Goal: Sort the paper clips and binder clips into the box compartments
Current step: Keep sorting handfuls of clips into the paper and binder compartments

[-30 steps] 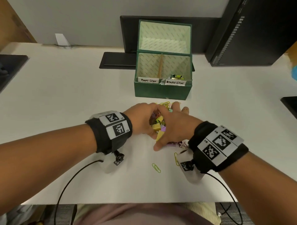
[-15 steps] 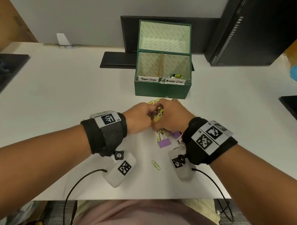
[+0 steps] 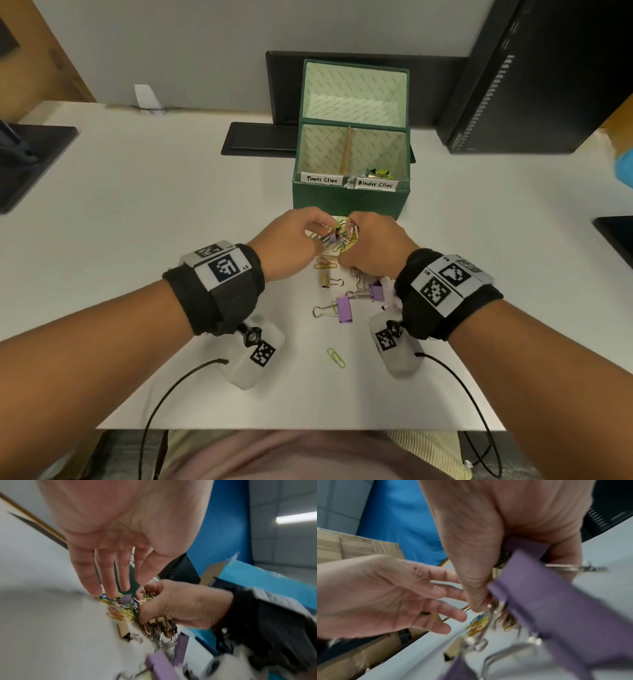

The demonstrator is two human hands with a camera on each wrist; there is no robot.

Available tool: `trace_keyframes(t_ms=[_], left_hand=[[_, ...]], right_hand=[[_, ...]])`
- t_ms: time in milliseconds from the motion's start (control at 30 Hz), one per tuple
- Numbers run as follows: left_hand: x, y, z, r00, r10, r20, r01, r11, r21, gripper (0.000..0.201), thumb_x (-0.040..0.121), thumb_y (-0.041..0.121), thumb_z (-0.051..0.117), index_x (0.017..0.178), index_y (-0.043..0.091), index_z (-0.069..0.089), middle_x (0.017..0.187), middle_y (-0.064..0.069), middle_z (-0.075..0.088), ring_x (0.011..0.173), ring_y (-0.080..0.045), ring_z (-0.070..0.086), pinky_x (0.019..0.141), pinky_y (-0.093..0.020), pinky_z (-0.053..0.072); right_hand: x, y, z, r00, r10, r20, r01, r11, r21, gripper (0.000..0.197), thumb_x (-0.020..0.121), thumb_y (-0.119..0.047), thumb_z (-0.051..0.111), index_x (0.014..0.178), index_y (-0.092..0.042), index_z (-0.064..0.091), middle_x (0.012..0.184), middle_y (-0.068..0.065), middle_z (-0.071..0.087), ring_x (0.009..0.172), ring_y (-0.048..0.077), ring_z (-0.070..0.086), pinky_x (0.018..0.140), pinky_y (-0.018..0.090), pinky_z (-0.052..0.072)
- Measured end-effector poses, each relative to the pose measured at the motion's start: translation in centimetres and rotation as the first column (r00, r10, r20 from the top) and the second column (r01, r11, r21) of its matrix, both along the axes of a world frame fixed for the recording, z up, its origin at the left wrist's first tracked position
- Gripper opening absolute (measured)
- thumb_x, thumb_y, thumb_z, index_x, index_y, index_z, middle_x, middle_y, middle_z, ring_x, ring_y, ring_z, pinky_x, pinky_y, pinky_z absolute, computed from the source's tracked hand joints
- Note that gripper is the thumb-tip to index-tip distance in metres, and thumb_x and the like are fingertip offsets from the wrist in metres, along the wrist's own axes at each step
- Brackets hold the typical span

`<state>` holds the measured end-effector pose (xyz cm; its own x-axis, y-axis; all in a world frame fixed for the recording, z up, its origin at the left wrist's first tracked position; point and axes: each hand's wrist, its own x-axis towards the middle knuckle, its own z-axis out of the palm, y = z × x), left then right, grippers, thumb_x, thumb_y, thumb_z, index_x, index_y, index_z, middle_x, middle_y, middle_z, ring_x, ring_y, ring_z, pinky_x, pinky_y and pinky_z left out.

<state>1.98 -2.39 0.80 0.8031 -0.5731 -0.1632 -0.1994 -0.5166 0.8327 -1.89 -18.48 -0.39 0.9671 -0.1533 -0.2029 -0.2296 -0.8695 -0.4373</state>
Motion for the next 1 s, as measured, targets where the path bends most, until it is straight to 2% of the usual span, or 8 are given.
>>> trace_keyframes(t_ms=[133,233,367,433,500,600,767,1000], left_hand=[[0.4,-0.7,-0.1,0.98,0.099,-0.171,-0.131,0.974,-0.185,0.033,0.09,-0.002,0.053,0.117,0.016,0.062,0.112,-0.003,0.064,0.099,-0.015,0.059,0.082,-0.026,0.049],[-0.2,-1.9,-0.2,0.889,0.125,-0.44,-0.309,0.874,-0.375,0.024,0.097,0.009,0.051,0.119,0.011,0.061,0.119,-0.011,0.062,0.1,-0.023,0.062,0.081,-0.025,0.052],[-0.8,-4.0,-0.6,0.557,-0.078,-0.827,-0.571,0.687,-0.449,0.047,0.097,0.043,0.047,0.127,0.008,0.056,0.112,-0.013,0.062,0.099,-0.03,0.061,0.086,-0.04,0.052],[-1.2,-5.0,-0.8,0.366,-0.268,-0.891,-0.626,0.638,-0.449,0.058,0.095,0.053,0.042,0.127,0.007,0.056,0.116,-0.015,0.062,0.106,-0.035,0.059,0.094,-0.051,0.047],[-1.8,-5.6,-0.7,0.265,-0.405,-0.875,-0.635,0.61,-0.475,0.06,0.094,0.057,0.041,0.127,0.012,0.06,0.125,-0.014,0.059,0.119,-0.037,0.053,0.099,-0.06,0.04],[-2.2,-6.1,-0.2,0.245,-0.466,-0.85,-0.682,0.54,-0.493,0.053,0.094,0.053,0.042,0.126,0.016,0.062,0.119,-0.012,0.065,0.114,-0.033,0.06,0.094,-0.054,0.047],[-1.0,-5.7,-0.4,0.27,-0.382,-0.884,-0.768,0.468,-0.437,0.04,0.097,0.045,0.043,0.099,0.012,0.066,0.08,-0.01,0.074,0.072,-0.022,0.073,0.064,-0.031,0.06],[0.4,-4.6,-1.6,0.357,-0.324,-0.876,-0.752,0.457,-0.475,0.037,0.098,0.02,0.042,0.075,0.01,0.07,0.077,-0.01,0.068,0.073,-0.02,0.071,0.067,-0.029,0.057]], right_hand=[[-0.1,-1.0,1.5,0.991,-0.133,-0.021,0.134,0.963,0.232,0.026,0.076,-0.021,0.075,0.094,-0.011,0.06,0.08,0.002,0.063,0.071,0.018,0.06,0.058,0.029,0.048],[-0.5,-1.2,3.3,0.974,-0.224,-0.023,0.21,0.867,0.451,0.019,0.077,-0.012,0.072,0.091,-0.012,0.06,0.078,0.004,0.064,0.063,0.018,0.062,0.047,0.026,0.049],[-0.8,-0.6,5.2,0.966,-0.253,0.044,0.181,0.791,0.584,0.019,0.077,-0.012,0.074,0.09,-0.013,0.06,0.072,0.003,0.064,0.057,0.015,0.06,0.047,0.028,0.051],[-0.8,-0.1,5.7,0.959,-0.266,0.095,0.162,0.793,0.587,0.021,0.075,-0.009,0.073,0.09,-0.013,0.059,0.072,0.004,0.064,0.058,0.014,0.06,0.047,0.026,0.049],[-0.7,0.3,6.0,0.946,-0.27,0.177,0.144,0.843,0.519,0.021,0.075,-0.011,0.071,0.092,-0.014,0.058,0.076,0.003,0.065,0.06,0.013,0.059,0.049,0.024,0.049],[-0.7,1.0,5.6,0.926,-0.219,0.308,0.109,0.935,0.337,0.021,0.075,-0.016,0.071,0.086,-0.019,0.054,0.08,-0.003,0.062,0.069,0.012,0.057,0.056,0.022,0.044],[-0.2,1.6,3.9,0.932,0.002,0.363,-0.029,0.997,0.069,0.026,0.077,-0.022,0.072,0.087,-0.024,0.047,0.091,-0.007,0.05,0.077,0.01,0.047,0.062,0.022,0.034],[0.4,2.3,3.6,0.955,0.123,0.27,-0.138,0.99,0.037,0.025,0.08,-0.022,0.066,0.098,-0.022,0.047,0.101,-0.002,0.048,0.096,0.018,0.046,0.073,0.028,0.036]])
